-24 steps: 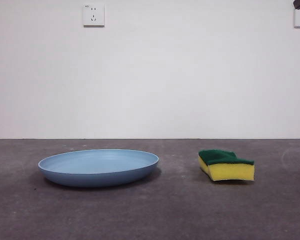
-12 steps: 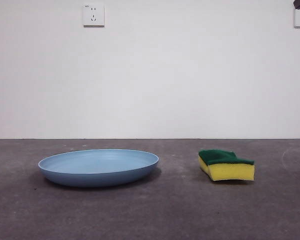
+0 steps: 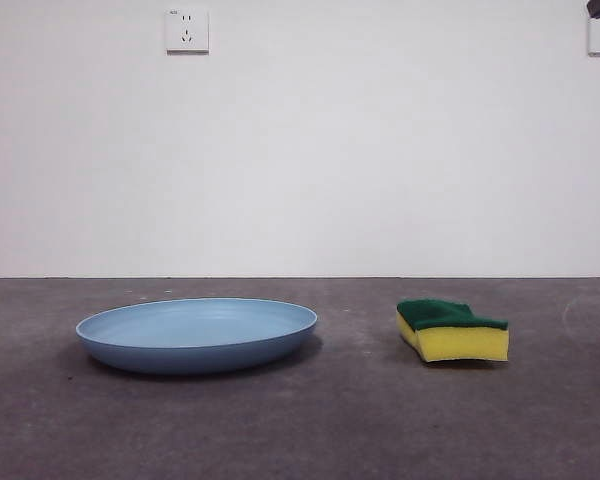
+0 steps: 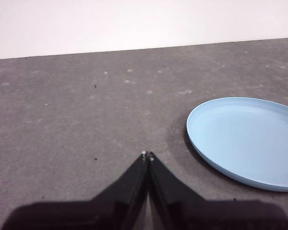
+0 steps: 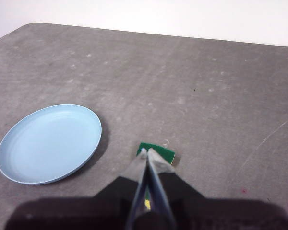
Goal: Pick up the plate,pick up the cloth,clean the plate with the cloth
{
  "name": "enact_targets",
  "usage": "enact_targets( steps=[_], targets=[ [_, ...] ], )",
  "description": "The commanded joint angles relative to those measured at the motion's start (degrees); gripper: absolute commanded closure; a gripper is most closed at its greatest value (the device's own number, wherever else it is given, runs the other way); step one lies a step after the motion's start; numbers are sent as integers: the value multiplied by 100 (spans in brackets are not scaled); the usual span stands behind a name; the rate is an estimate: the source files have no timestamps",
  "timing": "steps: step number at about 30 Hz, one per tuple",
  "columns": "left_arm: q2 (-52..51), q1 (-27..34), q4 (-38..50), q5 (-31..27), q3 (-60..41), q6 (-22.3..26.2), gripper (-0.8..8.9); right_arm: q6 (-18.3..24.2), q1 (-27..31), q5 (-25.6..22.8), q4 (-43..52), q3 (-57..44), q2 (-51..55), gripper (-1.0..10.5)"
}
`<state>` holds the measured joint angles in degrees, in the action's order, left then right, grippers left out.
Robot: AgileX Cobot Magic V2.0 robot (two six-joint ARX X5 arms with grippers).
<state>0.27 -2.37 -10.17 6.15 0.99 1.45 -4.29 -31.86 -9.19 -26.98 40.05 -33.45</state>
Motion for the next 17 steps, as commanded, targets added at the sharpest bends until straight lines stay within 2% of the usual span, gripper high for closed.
enact_targets(
  steps=[1,11,14,17],
  targets=[
    [-9,17,4,-2,-74,-33,817,-59,-9,-17,57,-33,11,945],
    [-9,17,4,-2,-74,-33,817,-28,-2,-37,44,-35,81,945],
    [-9,17,4,-4,-74,-33,817,461,179,-153,46,-48,286,945],
    [-9,17,4,-2,-74,-33,817,608,612,-118,319,-264,509,945]
  ],
)
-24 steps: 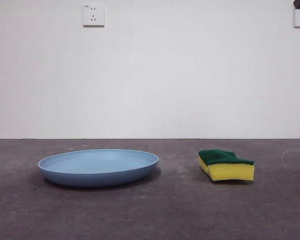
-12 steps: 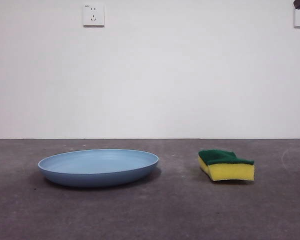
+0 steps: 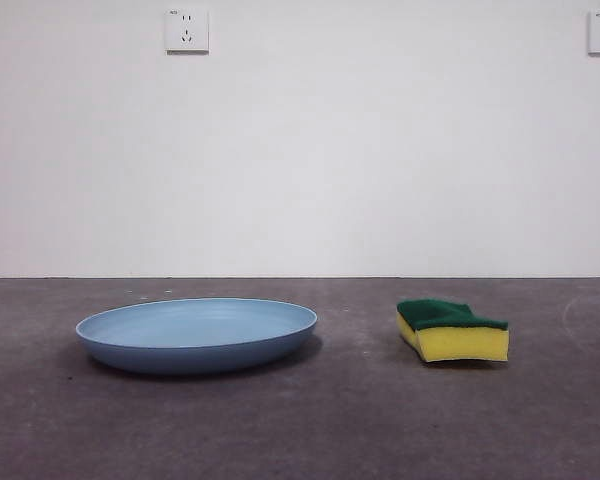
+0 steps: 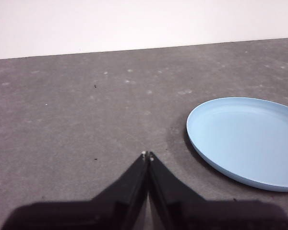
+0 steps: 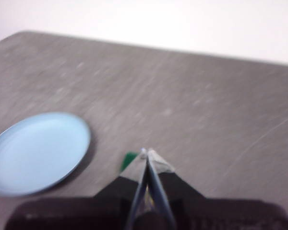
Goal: Pick up the plate,pick up the cloth,clean the plate with the cloth
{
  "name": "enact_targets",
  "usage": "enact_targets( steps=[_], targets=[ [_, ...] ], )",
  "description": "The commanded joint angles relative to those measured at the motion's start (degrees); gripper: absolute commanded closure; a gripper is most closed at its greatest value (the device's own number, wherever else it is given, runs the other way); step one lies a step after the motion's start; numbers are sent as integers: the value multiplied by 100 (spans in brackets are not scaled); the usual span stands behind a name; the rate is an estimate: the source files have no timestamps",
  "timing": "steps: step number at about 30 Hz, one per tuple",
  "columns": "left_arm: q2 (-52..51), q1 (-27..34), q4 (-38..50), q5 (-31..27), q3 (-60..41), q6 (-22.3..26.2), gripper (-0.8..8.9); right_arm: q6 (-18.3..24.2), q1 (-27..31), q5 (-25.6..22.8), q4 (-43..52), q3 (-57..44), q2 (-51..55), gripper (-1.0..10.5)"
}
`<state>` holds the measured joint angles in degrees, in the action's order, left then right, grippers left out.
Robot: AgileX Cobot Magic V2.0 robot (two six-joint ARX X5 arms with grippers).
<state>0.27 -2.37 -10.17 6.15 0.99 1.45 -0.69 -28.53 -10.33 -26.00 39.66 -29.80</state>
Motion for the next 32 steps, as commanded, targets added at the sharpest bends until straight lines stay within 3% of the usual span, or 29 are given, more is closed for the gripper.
enact_targets(
  steps=[1,8,13,19,25,32],
  targets=[
    [-9,17,7,-2,-74,-33,817,254,485,2,385,-365,247,945],
    [-9,17,7,-2,-74,-33,817,271,1928,1073,1799,-1923,1425,945],
    [-9,17,7,-2,-74,-33,816,170,2542,1499,1917,-2859,2291,945],
    [-9,17,7,-2,-74,-33,817,-219,2697,1491,1921,-3578,2990,945],
    [-9,17,7,-2,-74,-33,817,-540,2695,1488,1827,-3934,2975,945],
    [-9,17,7,-4,-74,-33,817,-546,2697,1467,1585,-3934,2975,945]
  ],
)
